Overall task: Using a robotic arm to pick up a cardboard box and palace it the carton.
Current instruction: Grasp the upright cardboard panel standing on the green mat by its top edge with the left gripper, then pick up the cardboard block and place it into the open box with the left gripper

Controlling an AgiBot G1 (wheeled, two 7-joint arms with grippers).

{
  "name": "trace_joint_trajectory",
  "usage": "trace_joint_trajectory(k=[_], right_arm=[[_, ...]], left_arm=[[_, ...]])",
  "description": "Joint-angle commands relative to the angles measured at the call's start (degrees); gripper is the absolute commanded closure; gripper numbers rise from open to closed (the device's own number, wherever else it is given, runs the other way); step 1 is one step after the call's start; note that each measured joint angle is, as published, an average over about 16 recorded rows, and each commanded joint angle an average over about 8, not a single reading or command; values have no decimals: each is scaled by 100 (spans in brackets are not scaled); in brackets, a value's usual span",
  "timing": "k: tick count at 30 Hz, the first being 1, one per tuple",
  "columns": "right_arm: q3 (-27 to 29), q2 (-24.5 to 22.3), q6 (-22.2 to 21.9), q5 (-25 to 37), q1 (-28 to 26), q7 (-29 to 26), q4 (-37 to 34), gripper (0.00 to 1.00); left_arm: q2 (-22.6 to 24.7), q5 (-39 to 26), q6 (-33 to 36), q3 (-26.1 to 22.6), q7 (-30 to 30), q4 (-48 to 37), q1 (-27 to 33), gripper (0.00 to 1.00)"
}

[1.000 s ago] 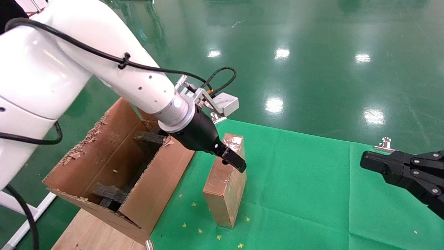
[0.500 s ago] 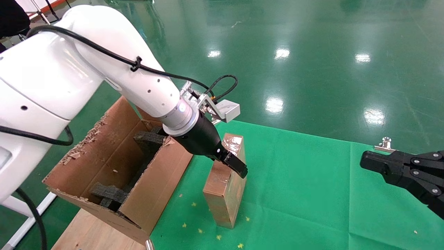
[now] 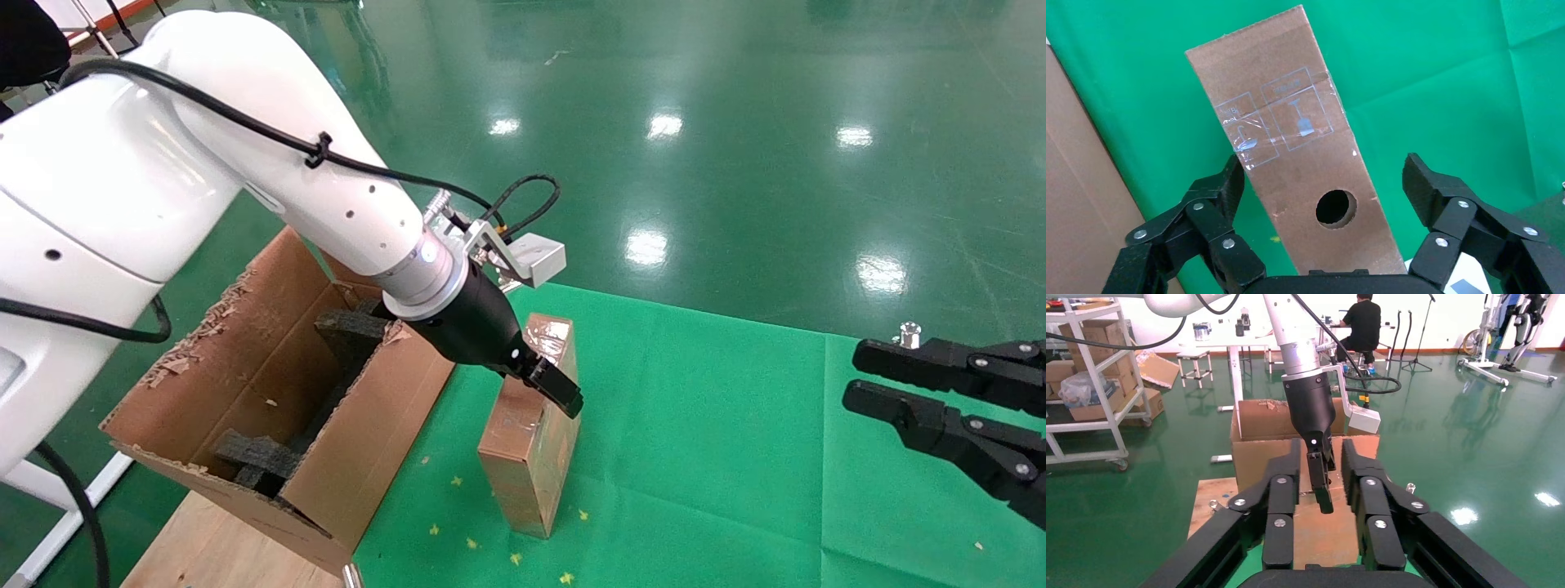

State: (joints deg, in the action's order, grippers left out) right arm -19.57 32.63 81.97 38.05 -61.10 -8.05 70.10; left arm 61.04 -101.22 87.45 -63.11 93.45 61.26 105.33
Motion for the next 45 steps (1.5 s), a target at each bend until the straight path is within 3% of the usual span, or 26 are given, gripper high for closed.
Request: trace_joint_trajectory(k=[1,20,34,45], right_arm=[[0,0,0,0,0,0,0,0],[0,0,0,0,0,0,0,0],[0,0,0,0,0,0,0,0],[0,0,0,0,0,0,0,0]], left_arm=[[-2,0,0,1,4,6,0,100],[-253,-131,-36,25,-128,266,130,100],[-1598,424,-368,934,-1443,823,1067,100],[-2531,-339,-163,910,-2551,372,1606,100]])
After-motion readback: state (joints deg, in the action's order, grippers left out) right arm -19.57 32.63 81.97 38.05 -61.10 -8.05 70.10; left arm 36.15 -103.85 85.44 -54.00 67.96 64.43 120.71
